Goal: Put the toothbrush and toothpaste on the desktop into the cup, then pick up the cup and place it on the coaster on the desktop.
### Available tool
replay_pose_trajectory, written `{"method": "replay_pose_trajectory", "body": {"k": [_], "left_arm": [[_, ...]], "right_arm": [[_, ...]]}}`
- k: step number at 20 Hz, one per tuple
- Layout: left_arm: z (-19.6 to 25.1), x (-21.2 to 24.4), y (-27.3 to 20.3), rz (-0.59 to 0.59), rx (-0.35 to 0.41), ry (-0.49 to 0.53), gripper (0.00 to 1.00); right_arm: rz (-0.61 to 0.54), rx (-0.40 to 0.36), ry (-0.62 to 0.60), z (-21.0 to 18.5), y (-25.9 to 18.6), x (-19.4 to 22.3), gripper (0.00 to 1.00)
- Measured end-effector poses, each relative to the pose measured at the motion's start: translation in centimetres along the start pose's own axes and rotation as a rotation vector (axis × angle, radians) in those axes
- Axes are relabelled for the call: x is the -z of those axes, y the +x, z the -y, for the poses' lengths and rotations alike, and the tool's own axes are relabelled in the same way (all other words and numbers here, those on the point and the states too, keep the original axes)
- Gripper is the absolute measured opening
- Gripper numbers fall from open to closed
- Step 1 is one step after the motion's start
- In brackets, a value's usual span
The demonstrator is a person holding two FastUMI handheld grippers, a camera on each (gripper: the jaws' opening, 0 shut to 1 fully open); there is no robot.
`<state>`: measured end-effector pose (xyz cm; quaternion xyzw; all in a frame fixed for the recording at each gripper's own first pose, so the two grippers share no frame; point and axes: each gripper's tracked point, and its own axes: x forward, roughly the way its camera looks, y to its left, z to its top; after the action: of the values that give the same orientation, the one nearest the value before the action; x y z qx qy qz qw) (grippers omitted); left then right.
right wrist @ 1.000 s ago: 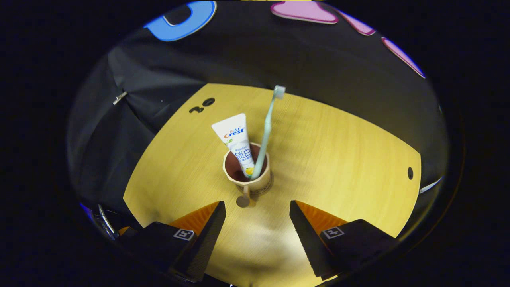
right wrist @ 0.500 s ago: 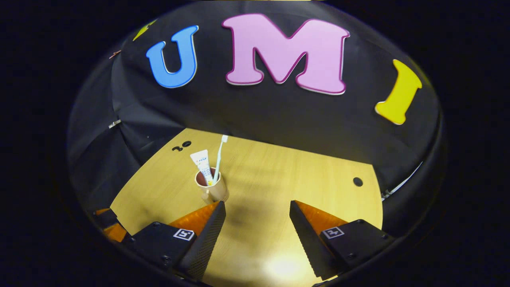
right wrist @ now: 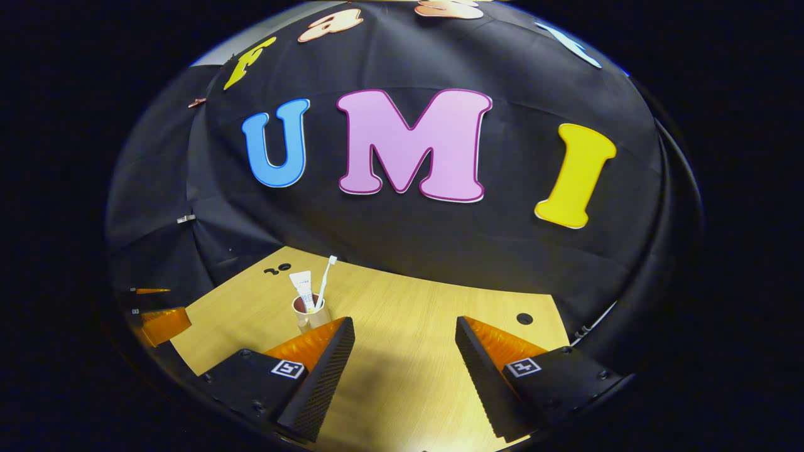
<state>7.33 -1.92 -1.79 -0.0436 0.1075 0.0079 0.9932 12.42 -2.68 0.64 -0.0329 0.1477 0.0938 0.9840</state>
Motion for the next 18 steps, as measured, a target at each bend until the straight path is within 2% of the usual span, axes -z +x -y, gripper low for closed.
{"method": "replay_pose_trajectory", "body": {"k": [4,10,14,18], "left_arm": [[2.3,-1.4,-0.9,0.062,0.056,0.104,0.97],[4.1,-2.9,-4.3,0.159,0.106,0.163,0.97],[4.6,-2.8,-7.4,0.201,0.124,0.154,0.98],[4.0,-0.9,-9.8,0.191,0.142,0.137,0.98]], "right_arm": [[0.049,0.047,0.038,-1.4,-4.9,1.1,0.99],[0.047,0.117,0.071,-3.1,-10.5,3.6,0.98],[0.077,0.158,0.088,-3.9,-13.7,4.0,0.99],[0.076,0.185,0.102,-4.9,-16.3,5.5,0.99]]}}
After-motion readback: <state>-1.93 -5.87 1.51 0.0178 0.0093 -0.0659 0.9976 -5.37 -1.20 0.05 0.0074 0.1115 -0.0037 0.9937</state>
